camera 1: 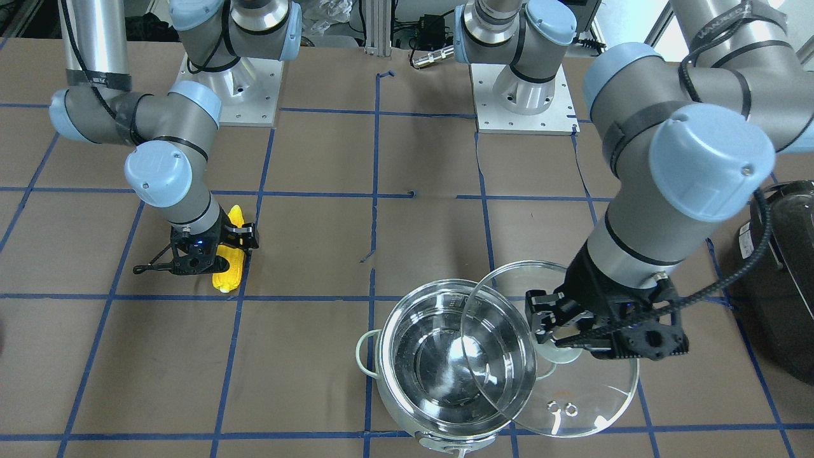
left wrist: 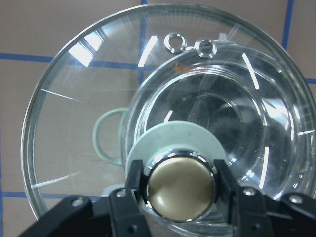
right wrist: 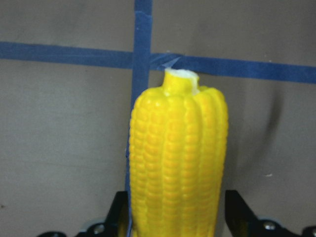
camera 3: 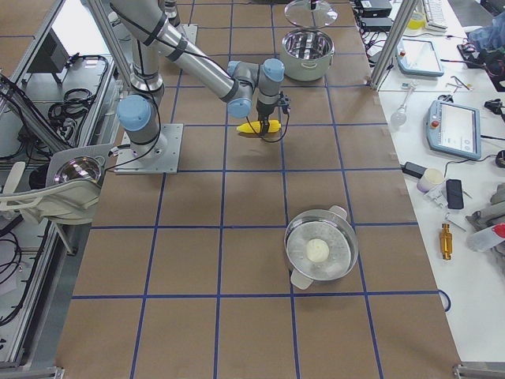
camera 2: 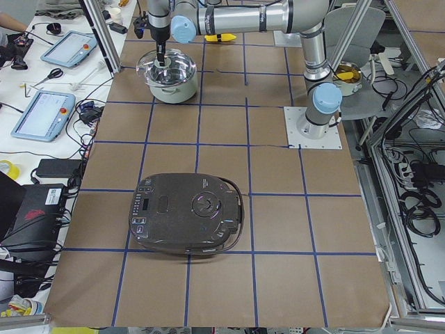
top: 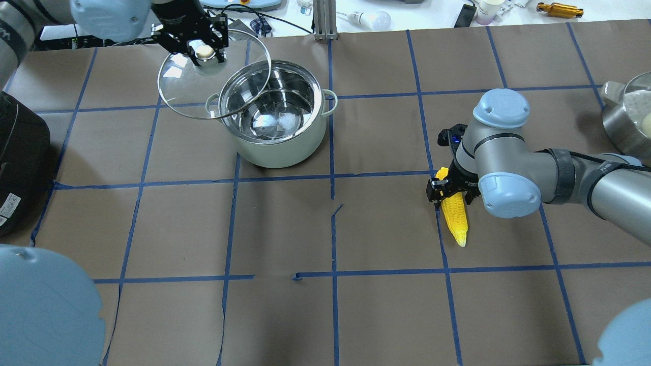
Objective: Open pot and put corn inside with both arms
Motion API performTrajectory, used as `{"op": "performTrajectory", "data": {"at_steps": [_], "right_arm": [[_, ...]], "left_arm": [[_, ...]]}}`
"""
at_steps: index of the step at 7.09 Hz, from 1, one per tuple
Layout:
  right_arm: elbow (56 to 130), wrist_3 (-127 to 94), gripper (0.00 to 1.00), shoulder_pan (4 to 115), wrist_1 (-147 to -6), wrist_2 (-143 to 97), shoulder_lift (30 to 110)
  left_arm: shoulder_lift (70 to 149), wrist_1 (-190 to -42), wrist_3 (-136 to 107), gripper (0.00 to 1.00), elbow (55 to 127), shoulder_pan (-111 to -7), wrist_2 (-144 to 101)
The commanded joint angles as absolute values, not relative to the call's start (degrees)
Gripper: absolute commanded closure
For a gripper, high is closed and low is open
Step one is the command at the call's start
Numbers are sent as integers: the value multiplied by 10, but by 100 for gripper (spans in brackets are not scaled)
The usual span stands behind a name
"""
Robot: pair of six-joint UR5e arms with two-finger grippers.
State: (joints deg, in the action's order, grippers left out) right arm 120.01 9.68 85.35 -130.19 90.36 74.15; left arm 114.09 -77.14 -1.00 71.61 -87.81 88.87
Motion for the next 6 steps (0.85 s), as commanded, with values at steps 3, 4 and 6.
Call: {"op": "performTrajectory", "data": {"at_steps": [3,4,6], "right_arm": [[1122,32,100,860,-1316,901,754],[1028,-17,100,888,-1223,898,754],[816,-158,100,965,-1045,882,714]], "left_arm": [[1130,-705,182,78,833,-731,922],[1129,-654,214,80,878,-709,922],[1147,-457,251,80,984,-674,919]]}}
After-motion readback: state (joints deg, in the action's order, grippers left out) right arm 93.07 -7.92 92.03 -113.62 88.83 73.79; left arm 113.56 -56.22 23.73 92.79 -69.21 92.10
